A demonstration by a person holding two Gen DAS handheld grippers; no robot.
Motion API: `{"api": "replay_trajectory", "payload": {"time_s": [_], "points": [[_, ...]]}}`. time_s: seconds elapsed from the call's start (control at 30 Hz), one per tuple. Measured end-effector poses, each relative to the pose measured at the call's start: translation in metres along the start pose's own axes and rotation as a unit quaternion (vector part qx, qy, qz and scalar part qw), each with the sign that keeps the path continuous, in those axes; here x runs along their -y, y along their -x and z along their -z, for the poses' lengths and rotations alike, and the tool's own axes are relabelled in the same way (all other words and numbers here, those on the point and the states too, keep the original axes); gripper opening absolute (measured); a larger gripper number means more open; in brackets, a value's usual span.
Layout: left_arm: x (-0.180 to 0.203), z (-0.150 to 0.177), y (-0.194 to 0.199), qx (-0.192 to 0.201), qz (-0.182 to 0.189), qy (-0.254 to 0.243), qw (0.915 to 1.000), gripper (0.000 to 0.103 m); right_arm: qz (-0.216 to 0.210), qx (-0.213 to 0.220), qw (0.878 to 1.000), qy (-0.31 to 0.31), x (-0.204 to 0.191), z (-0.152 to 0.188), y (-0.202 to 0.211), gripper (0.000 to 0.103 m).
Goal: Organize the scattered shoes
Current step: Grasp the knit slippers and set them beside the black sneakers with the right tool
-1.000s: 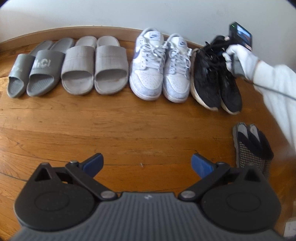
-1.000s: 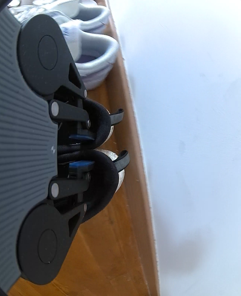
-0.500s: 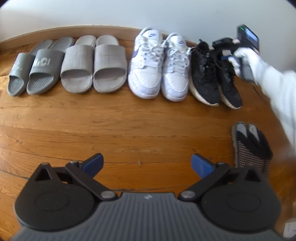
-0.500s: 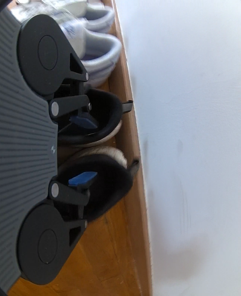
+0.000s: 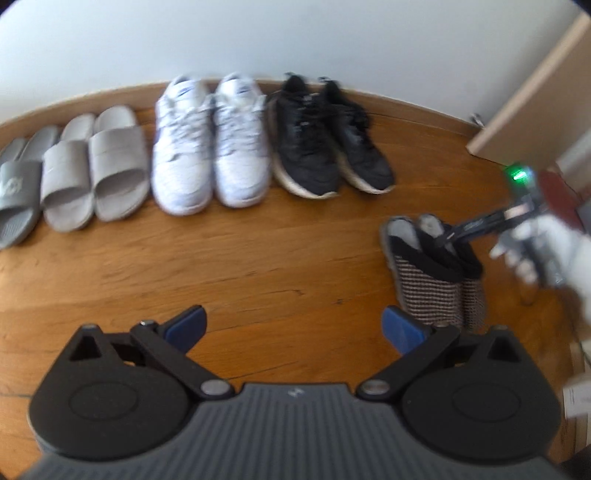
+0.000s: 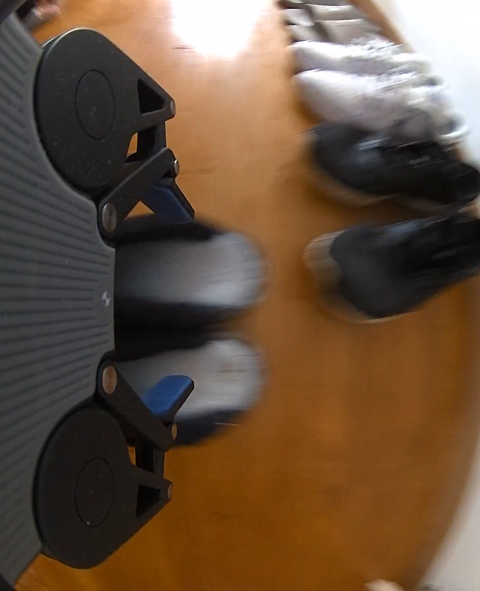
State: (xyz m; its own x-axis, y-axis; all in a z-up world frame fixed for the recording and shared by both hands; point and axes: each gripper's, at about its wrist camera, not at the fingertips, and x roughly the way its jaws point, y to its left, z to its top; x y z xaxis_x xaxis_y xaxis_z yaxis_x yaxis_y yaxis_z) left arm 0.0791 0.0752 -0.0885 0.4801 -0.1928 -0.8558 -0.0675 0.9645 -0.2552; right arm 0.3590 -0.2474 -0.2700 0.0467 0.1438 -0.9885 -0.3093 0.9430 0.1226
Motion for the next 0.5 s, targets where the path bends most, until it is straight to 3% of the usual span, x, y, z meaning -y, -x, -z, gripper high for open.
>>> {"api": "replay_trajectory", "payload": {"time_s": [0.07,0.17,0.23,0.3,0.4,0.5], "points": [[0.007,-0.001,0.004,0.004,0.004,-0.008,0.9999,0.102,0.008,-0.016,1.0,-0.02,0.009,0.011,-0.016,0.091],[0.017,-0.003,0.011,0.009,0.01,-0.021,0.9997,0.102,0.032,-0.019,0.999,0.0,0.009,0.027,-0.034,0.088],[0.024,-0.004,0.016,0.013,0.014,-0.03,0.9994,0.102,0.031,-0.042,0.998,-0.04,0.011,0.031,-0.042,0.044],[0.029,-0.004,0.019,0.016,0.017,-0.036,0.9991,0.102,0.053,-0.043,0.997,-0.031,0.004,0.03,-0.039,0.032],[0.028,0.001,0.017,0.015,0.019,-0.036,0.9991,0.102,0.072,-0.03,0.997,0.0,-0.004,0.034,-0.03,0.028],[0.029,0.0,0.011,0.01,0.02,-0.032,0.9992,0.102,0.058,-0.012,0.998,-0.011,0.009,0.038,-0.022,0.027]]}}
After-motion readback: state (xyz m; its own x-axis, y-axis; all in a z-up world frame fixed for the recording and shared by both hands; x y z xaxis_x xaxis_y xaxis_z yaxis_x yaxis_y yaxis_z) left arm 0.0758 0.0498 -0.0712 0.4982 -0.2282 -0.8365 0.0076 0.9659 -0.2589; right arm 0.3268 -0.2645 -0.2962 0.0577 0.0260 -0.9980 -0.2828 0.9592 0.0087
